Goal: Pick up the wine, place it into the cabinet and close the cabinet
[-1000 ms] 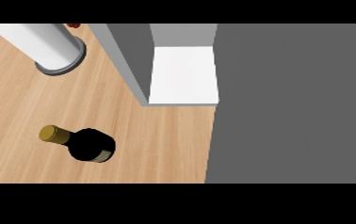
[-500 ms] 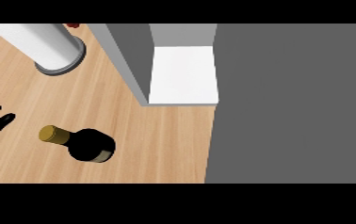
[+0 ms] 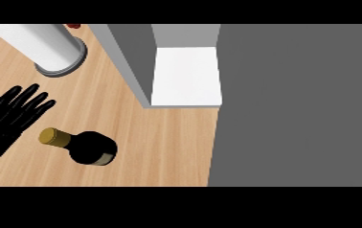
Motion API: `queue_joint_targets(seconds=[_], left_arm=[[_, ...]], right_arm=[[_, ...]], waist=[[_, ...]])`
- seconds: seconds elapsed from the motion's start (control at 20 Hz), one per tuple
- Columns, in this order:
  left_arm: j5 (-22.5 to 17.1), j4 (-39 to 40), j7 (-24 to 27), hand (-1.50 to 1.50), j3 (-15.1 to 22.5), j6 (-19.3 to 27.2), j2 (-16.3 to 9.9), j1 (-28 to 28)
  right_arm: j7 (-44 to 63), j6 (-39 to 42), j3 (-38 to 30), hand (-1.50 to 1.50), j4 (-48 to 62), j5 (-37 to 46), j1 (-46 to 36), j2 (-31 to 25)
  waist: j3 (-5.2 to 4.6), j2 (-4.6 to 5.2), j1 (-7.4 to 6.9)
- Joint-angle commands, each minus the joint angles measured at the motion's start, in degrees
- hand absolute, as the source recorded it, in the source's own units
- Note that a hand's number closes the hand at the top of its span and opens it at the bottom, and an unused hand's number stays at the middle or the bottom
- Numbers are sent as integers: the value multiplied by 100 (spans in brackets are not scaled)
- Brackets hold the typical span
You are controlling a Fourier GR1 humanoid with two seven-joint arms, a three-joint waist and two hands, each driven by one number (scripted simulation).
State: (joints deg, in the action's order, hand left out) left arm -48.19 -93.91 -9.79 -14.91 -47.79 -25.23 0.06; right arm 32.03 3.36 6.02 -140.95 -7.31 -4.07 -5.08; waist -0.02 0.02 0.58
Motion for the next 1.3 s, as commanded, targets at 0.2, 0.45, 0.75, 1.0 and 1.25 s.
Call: queue_joint_targets(seconds=[0.2,0.45,0.75,1.0,1.25], left_arm=[[1321,1485,547,-150,-117,-854,243,-638],[2495,2519,1444,-150,-322,-1143,484,-1036],[3838,3549,2831,-150,-330,-1291,560,-1244],[4428,4017,3612,-150,5,-1100,616,-1287],[4921,4323,4517,-150,341,-934,532,-897]], right_arm=[[652,-173,-349,-150,-403,-495,-523,-76],[407,-81,-70,-150,-532,-189,-161,38],[767,-207,63,-150,-572,-156,-469,18],[524,-76,-150,-150,-579,-341,-292,20],[454,-121,173,-150,-649,-80,-103,201]], waist=[[-4,4,-17],[-4,5,0],[-17,21,55],[-14,17,62],[-23,10,61]])
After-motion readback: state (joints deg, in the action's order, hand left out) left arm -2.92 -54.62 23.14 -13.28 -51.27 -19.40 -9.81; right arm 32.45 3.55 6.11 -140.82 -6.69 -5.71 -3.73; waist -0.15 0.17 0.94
